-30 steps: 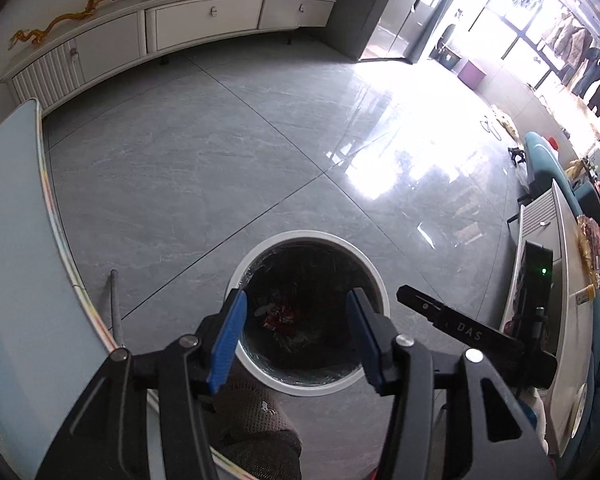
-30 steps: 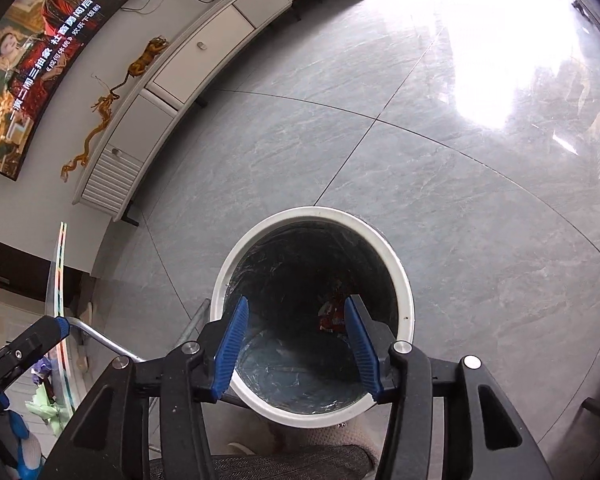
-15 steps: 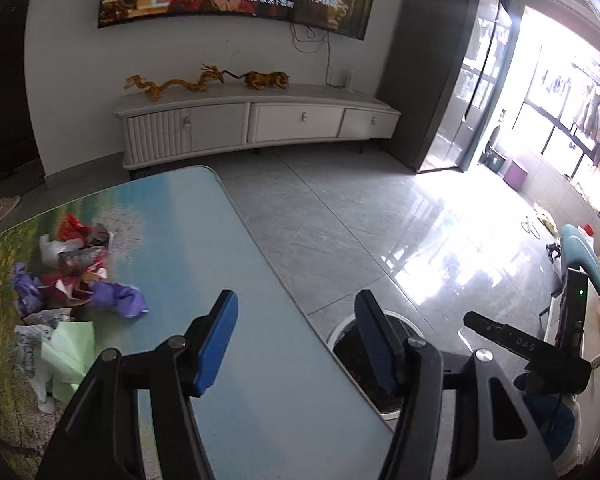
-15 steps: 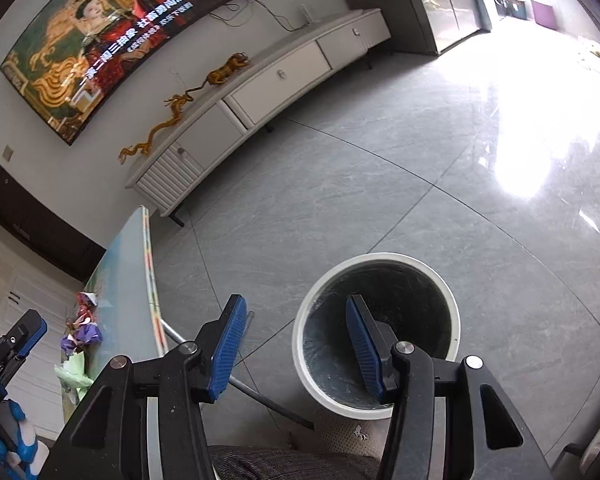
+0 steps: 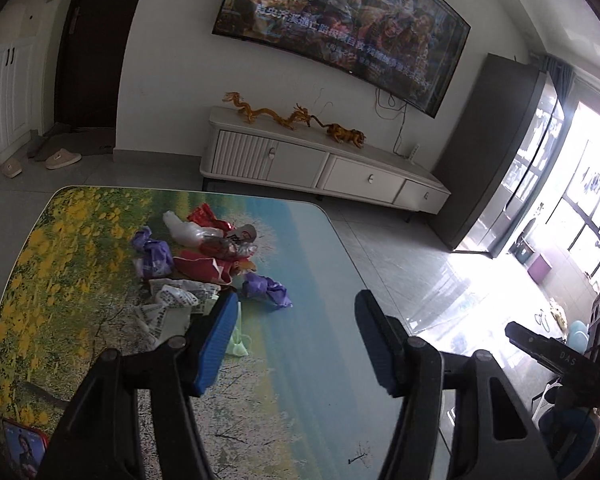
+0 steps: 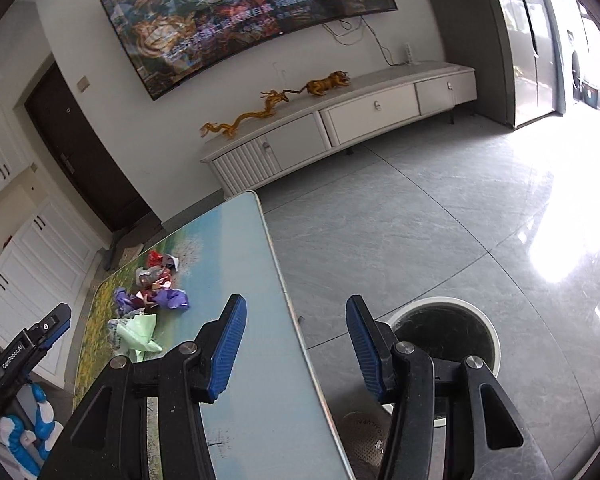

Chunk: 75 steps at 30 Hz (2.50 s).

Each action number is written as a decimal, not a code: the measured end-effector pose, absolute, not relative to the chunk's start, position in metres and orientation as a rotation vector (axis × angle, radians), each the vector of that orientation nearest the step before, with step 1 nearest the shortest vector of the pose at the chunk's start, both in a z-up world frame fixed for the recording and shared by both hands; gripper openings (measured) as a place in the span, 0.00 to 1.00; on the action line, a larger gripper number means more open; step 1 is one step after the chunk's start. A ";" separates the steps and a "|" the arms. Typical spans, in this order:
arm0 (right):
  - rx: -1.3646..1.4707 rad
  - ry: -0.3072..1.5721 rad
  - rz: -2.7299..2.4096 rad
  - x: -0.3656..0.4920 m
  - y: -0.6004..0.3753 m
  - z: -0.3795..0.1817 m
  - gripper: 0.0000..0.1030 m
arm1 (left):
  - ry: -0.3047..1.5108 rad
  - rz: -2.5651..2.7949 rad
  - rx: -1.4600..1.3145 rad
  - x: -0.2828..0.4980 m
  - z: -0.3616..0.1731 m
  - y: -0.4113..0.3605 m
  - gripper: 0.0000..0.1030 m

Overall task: Collect trash
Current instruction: 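Move both tools back to the trash pile on the table, then grasp the purple bag with the right tool while the left tool grasps the green paper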

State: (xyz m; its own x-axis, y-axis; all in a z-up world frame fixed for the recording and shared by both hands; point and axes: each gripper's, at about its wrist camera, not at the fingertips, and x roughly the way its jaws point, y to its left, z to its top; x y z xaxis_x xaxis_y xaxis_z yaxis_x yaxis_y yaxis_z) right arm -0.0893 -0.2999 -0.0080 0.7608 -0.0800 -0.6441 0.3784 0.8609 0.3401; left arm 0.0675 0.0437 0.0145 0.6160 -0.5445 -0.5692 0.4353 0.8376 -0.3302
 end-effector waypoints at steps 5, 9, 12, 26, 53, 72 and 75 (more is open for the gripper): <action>0.396 0.671 -0.192 -0.064 -0.260 0.005 0.48 | 0.713 -0.538 -0.219 0.072 0.008 0.073 0.57; 0.348 0.688 -0.128 -0.043 -0.233 0.007 0.48 | 0.726 -0.516 -0.237 0.080 0.000 0.085 0.57; 0.326 0.702 -0.085 -0.026 -0.218 0.004 0.48 | 0.740 -0.503 -0.226 0.084 -0.008 0.085 0.57; 0.252 0.810 0.156 0.047 -0.196 -0.044 0.48 | 0.843 -0.462 -0.172 0.118 -0.059 0.076 0.57; 0.184 0.953 0.393 0.166 -0.173 -0.139 0.48 | 0.946 -0.482 0.021 0.144 -0.108 0.017 0.44; 0.234 0.880 0.303 0.093 -0.203 -0.111 0.27 | 0.893 -0.553 -0.060 0.121 -0.090 0.022 0.26; 0.259 0.844 0.282 0.071 -0.211 -0.097 0.27 | 0.868 -0.574 -0.090 0.113 -0.078 0.027 0.26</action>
